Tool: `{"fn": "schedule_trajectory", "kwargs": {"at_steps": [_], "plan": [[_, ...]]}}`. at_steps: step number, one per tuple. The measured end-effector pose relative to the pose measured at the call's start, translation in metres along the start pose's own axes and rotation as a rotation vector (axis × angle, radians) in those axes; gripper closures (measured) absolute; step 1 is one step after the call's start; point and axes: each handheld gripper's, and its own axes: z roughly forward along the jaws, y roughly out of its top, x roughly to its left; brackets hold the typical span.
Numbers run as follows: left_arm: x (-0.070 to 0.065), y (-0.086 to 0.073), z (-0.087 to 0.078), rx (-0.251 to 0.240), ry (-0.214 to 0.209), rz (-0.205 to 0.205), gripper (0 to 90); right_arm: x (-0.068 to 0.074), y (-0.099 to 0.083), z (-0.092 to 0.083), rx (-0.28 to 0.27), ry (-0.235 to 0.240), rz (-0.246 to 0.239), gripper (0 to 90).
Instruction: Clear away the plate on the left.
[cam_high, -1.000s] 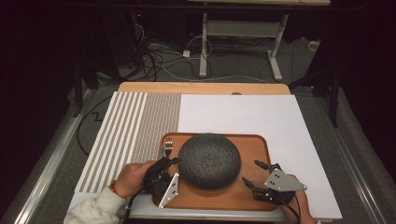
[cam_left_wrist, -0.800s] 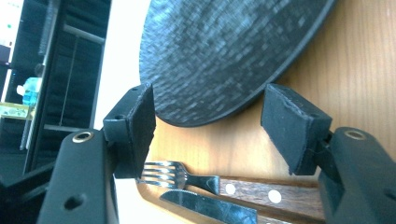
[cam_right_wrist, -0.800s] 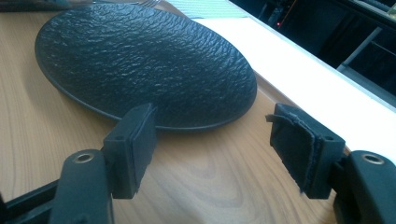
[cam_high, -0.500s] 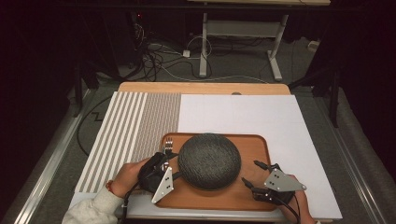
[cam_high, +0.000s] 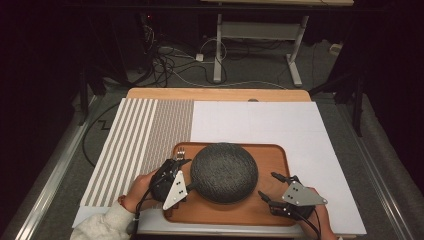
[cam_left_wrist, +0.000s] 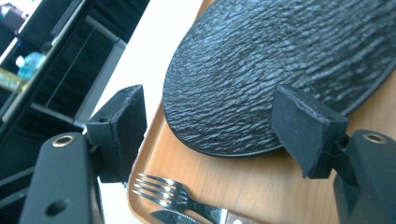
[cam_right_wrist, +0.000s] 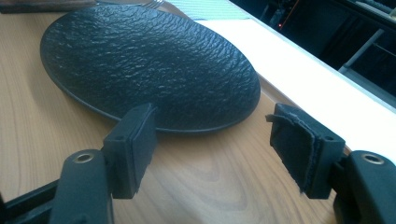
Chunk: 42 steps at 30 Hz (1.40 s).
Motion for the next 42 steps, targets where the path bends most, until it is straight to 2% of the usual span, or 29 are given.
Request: {"fn": "schedule_trajectory", "kwargs": {"at_steps": [1,4,5,8,9,12,16,19,20,21,23,26,35,42], "plan": [[0.0,0.0,0.0,0.0,0.0,0.0,26.3,0.0,0.0,0.0,0.0,0.0,0.0,32.0],[0.001,0.001,0.002,-0.012,-0.024,-0.054,26.2,0.0,0.0,0.0,-0.003,0.001,-0.001,32.0],[0.001,0.001,0.002,-0.012,-0.024,-0.054,26.2,0.0,0.0,0.0,-0.003,0.003,0.0,32.0],[0.001,0.004,0.003,-0.025,-0.041,-0.088,26.2,0.001,0.001,0.0,-0.002,0.006,-0.002,32.0],[0.001,0.004,0.003,-0.025,-0.041,-0.088,26.2,0.002,0.001,0.0,-0.003,0.007,-0.002,32.0],[0.003,0.007,0.001,-0.042,-0.047,-0.135,26.2,0.002,0.001,0.0,-0.005,0.007,-0.001,32.0],[0.007,0.008,-0.001,-0.046,-0.037,-0.167,25.6,0.003,0.002,0.0,-0.008,0.003,-0.001,32.0],[0.012,0.005,-0.004,-0.059,-0.032,-0.22,25.5,0.002,0.002,0.0,-0.011,0.0,-0.003,32.0],[0.012,0.005,-0.004,-0.059,-0.032,-0.22,25.6,0.002,0.002,-0.001,-0.01,0.001,-0.001,32.0],[0.016,0.003,-0.006,-0.064,-0.026,-0.262,25.6,0.002,0.002,0.0,-0.01,0.001,-0.003,32.0],[0.02,0.001,-0.007,-0.066,-0.028,-0.3,25.5,0.002,0.002,0.0,-0.01,0.0,-0.003,32.0],[0.024,-0.003,-0.008,-0.059,-0.022,-0.32,25.5,0.002,0.002,-0.001,-0.009,0.0,-0.004,32.0],[0.033,-0.014,-0.015,-0.046,0.003,-0.341,25.4,0.001,0.001,-0.001,-0.012,-0.006,-0.001,32.0],[0.039,-0.023,-0.02,-0.035,0.001,-0.374,25.4,0.001,0.001,-0.002,-0.011,-0.01,0.003,32.0]]}}
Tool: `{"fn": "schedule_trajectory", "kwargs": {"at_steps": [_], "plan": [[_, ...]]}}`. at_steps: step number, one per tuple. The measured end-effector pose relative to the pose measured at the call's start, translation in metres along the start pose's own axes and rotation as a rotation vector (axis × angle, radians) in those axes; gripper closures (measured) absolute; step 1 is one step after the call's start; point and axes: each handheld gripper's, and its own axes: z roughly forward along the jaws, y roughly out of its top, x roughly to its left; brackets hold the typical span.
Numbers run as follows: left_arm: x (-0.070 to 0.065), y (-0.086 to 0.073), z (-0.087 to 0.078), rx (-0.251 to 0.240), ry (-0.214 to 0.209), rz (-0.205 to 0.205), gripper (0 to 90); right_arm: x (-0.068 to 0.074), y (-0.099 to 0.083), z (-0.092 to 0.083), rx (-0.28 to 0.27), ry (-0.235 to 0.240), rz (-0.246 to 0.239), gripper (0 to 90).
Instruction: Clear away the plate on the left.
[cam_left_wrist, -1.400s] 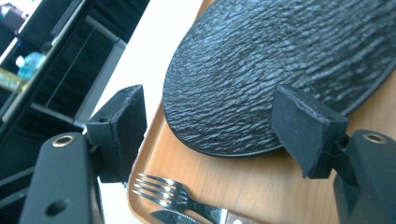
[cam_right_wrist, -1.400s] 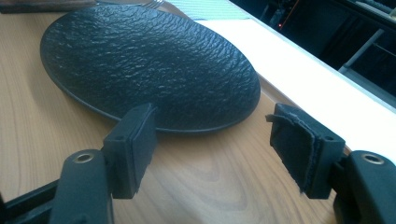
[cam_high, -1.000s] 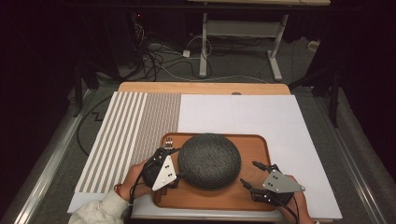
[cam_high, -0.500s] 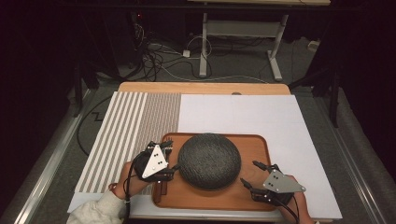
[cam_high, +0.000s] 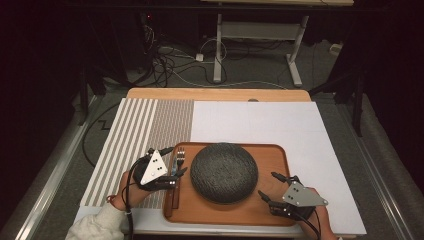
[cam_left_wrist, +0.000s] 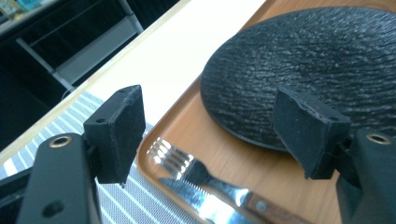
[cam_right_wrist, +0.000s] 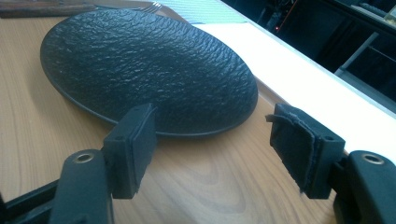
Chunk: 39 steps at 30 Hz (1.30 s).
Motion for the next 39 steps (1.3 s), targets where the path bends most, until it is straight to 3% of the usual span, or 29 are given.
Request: {"fn": "schedule_trajectory", "kwargs": {"at_steps": [17,23,31,39], "plan": [[0.022,-0.025,-0.021,0.031,0.059,-0.029,23.2,-0.002,-0.001,-0.002,-0.004,-0.016,0.007,32.0],[0.024,-0.035,-0.025,0.037,0.086,-0.024,21.7,-0.002,-0.001,-0.003,-0.005,-0.021,0.008,32.0],[0.02,-0.045,-0.033,0.039,0.132,0.012,20.9,-0.003,-0.002,-0.005,-0.007,-0.028,0.015,32.0],[0.014,-0.058,-0.035,0.069,0.147,0.029,19.2,-0.004,-0.003,-0.007,-0.006,-0.033,0.019,32.0]]}}
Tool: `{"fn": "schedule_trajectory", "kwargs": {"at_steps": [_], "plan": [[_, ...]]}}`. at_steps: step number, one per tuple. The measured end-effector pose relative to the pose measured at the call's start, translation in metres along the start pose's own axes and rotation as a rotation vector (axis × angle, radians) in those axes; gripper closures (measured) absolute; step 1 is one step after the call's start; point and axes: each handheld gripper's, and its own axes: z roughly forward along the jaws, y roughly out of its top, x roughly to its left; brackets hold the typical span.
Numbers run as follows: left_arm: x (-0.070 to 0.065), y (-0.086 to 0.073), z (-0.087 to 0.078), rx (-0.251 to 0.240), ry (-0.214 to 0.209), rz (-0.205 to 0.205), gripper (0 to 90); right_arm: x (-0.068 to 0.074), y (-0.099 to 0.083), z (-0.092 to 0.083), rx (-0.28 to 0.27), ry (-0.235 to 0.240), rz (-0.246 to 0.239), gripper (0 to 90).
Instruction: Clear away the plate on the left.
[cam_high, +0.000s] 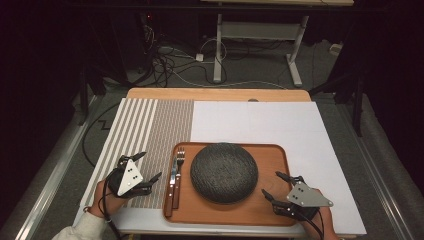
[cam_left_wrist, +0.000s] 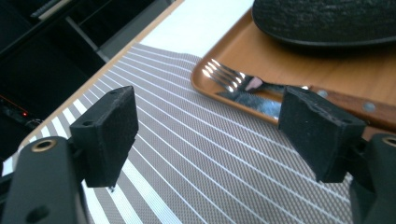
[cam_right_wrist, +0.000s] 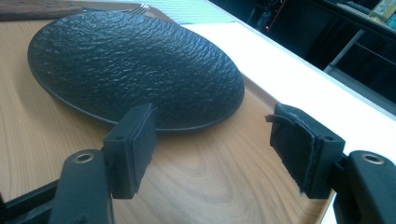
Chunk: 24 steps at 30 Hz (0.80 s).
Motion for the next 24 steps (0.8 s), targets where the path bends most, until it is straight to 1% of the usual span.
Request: {"fn": "schedule_trajectory", "kwargs": {"at_steps": [3,5,6,7,9,10,11,13,14,17,18,24], "plan": [[-0.003,-0.006,-0.001,0.022,-0.002,0.003,19.1,-0.001,0.0,0.0,-0.003,-0.005,0.003,32.0],[-0.004,-0.011,-0.004,0.03,-0.011,-0.006,18.0,-0.002,0.0,0.001,0.0,-0.001,0.008,32.0],[-0.004,-0.011,-0.004,0.03,-0.011,-0.006,17.8,-0.002,-0.001,0.001,0.001,0.0,0.01,32.0],[-0.005,-0.013,-0.005,0.033,-0.02,-0.006,17.1,-0.002,-0.002,0.001,0.004,-0.001,0.01,32.0],[-0.006,-0.015,-0.007,0.041,-0.015,-0.012,17.1,-0.003,-0.002,-0.001,0.002,-0.001,0.011,32.0],[-0.006,-0.018,-0.009,0.046,-0.02,-0.03,17.1,-0.004,-0.002,-0.001,0.0,-0.005,0.014,32.0],[-0.006,-0.018,-0.009,0.046,-0.02,-0.03,17.1,-0.004,-0.002,-0.002,-0.002,-0.007,0.012,32.0],[-0.009,-0.02,-0.011,0.053,-0.027,-0.037,17.1,-0.004,-0.002,-0.003,-0.006,-0.008,0.015,32.0],[-0.013,-0.022,-0.012,0.067,-0.035,-0.031,17.1,-0.004,-0.002,-0.003,-0.008,-0.007,0.014,32.0],[-0.015,-0.023,-0.012,0.072,-0.046,-0.033,17.1,-0.004,-0.001,-0.002,-0.008,-0.006,0.01,32.0],[-0.016,-0.023,-0.012,0.074,-0.043,-0.028,17.1,-0.004,-0.001,-0.001,-0.008,-0.003,0.01,32.0],[-0.016,-0.022,-0.013,0.062,-0.045,-0.028,17.1,-0.001,-0.001,-0.003,-0.004,-0.008,0.0,32.0]]}}
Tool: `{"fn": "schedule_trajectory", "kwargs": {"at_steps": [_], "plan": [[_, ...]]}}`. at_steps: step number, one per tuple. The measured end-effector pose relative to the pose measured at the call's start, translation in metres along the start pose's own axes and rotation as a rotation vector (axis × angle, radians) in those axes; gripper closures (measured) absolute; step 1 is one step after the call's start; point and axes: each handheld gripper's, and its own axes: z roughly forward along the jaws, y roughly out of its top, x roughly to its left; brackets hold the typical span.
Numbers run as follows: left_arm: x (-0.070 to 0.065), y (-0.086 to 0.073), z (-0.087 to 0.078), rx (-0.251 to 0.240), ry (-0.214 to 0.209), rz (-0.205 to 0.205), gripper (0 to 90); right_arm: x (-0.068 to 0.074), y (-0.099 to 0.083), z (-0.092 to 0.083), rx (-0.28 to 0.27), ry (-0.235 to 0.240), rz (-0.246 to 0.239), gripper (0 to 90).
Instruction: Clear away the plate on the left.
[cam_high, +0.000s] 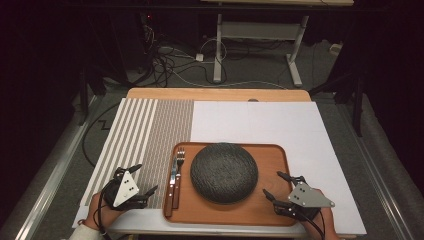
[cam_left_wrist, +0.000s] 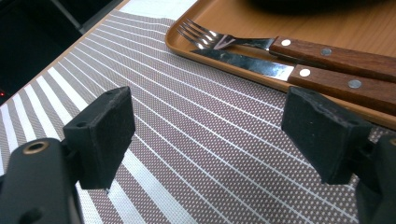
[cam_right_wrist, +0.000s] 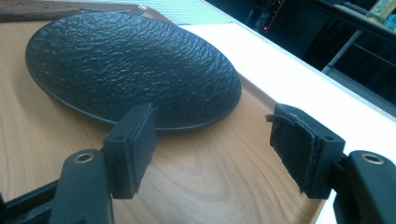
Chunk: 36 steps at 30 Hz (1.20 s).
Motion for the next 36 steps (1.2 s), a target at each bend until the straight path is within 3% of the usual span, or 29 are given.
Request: {"fn": "schedule_trajectory", "kwargs": {"at_steps": [8,36], "plan": [[-0.0025,0.0019,0.0005,0.001,-0.003,0.029,17.1,0.0025,0.001,-0.0032,0.005,-0.013,-0.003,32.0],[-0.0038,0.0046,0.007,0.016,-0.018,0.047,17.0,0.0,-0.0013,-0.004,-0.001,-0.009,0.006,31.7]]}}
